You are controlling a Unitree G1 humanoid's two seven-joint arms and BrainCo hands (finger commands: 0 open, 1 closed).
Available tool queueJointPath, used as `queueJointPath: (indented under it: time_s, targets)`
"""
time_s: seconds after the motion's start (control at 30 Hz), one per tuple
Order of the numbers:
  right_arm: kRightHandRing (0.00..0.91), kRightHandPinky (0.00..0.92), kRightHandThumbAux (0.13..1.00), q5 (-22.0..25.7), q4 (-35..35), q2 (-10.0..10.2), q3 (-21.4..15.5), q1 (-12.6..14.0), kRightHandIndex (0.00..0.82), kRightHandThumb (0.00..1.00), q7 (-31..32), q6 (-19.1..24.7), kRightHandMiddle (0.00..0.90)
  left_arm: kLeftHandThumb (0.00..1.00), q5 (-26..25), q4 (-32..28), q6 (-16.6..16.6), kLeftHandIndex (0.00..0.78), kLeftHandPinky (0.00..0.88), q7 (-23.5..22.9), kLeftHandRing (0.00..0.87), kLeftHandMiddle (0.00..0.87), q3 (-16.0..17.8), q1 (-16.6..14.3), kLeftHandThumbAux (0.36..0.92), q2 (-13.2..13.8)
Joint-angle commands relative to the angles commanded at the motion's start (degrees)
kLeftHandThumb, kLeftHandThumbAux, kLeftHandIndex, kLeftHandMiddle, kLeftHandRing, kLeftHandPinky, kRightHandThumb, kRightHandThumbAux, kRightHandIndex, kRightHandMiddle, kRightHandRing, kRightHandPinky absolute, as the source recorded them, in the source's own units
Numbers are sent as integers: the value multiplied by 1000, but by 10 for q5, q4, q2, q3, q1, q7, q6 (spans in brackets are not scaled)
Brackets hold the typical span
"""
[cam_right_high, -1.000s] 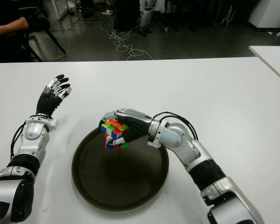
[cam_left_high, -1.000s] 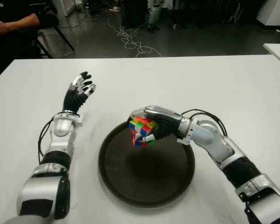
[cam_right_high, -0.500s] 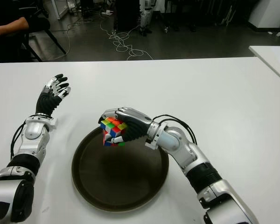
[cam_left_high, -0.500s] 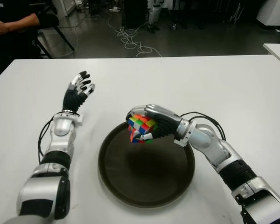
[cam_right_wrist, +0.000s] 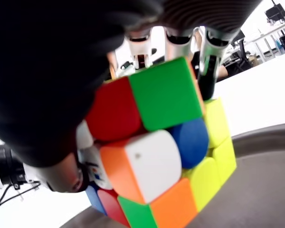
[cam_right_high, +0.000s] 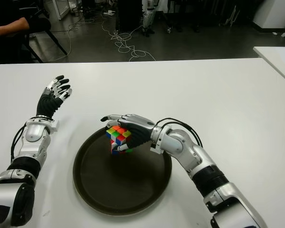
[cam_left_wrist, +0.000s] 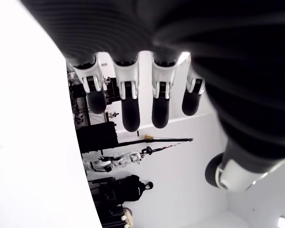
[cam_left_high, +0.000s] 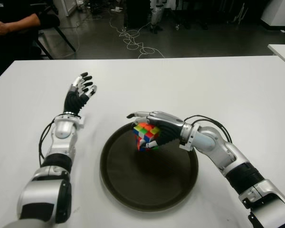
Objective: Pick up the Rubik's Cube and put it in the plate
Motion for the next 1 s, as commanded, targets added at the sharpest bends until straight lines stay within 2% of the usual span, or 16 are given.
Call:
queueJointPath:
  time_s: [0.67, 1.0]
  targets:
    - [0, 0, 693, -15, 19, 2, 2, -3, 0, 0, -32, -16, 0, 3, 1, 5, -6, 112, 91, -1, 138, 170, 0, -2, 644, 0]
    - [0, 0, 694, -31, 29, 1, 3, -6, 0, 0, -49, -28, 0, 2, 3, 4, 2, 107, 96, 3, 136, 166, -1, -4, 642, 0]
